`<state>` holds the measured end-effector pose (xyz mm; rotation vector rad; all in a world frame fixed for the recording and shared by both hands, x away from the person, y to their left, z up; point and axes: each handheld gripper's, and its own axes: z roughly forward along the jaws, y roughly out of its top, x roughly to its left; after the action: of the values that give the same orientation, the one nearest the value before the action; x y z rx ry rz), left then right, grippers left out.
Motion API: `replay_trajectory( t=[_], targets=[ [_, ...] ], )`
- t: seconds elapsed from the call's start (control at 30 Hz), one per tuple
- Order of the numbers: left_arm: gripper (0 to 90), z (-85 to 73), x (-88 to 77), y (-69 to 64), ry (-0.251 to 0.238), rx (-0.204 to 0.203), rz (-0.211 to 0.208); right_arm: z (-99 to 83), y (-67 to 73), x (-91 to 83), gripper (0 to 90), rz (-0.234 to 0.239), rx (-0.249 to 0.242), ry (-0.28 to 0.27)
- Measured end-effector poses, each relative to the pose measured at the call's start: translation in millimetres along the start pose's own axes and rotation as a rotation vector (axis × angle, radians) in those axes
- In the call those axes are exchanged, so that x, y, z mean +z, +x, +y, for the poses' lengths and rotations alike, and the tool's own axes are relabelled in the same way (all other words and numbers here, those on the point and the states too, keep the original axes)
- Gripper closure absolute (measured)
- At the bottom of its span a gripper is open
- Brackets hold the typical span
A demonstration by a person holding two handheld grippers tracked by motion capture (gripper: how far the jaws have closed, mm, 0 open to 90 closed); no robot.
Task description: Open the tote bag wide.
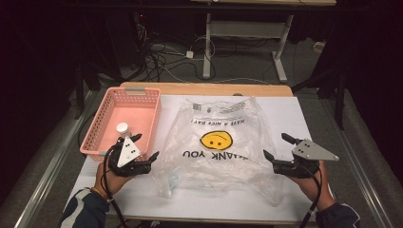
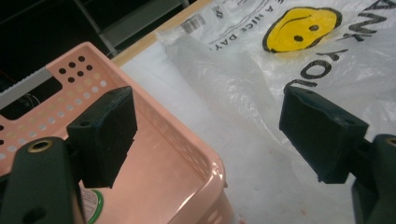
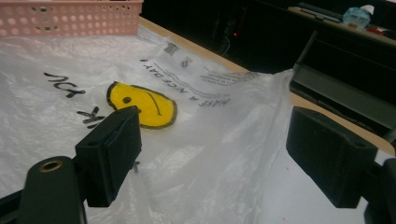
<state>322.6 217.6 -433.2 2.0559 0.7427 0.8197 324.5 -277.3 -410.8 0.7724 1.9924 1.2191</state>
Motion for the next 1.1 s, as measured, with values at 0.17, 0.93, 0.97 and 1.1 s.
replay_trajectory(
  t=[0.17,0.93,0.97,1.1],
  targets=[
    [18.8,-1.0,0.7,-2.6,0.005,0.001,-0.002,2.0,4.8,-0.3,18.8,0.005,-0.02,0.002],
    [18.8,-5.0,-3.0,0.3,0.001,0.009,0.011,16.3,-68.2,75.9,29.3,-0.031,0.075,0.183],
    [18.8,-4.7,-3.5,0.2,0.0,0.011,0.015,21.5,-80.1,97.9,30.0,-0.016,0.094,0.22],
    [18.8,-5.3,-6.3,0.3,-0.011,0.002,0.012,30.2,-96.1,136.0,31.8,-0.03,0.114,0.267]
  ],
)
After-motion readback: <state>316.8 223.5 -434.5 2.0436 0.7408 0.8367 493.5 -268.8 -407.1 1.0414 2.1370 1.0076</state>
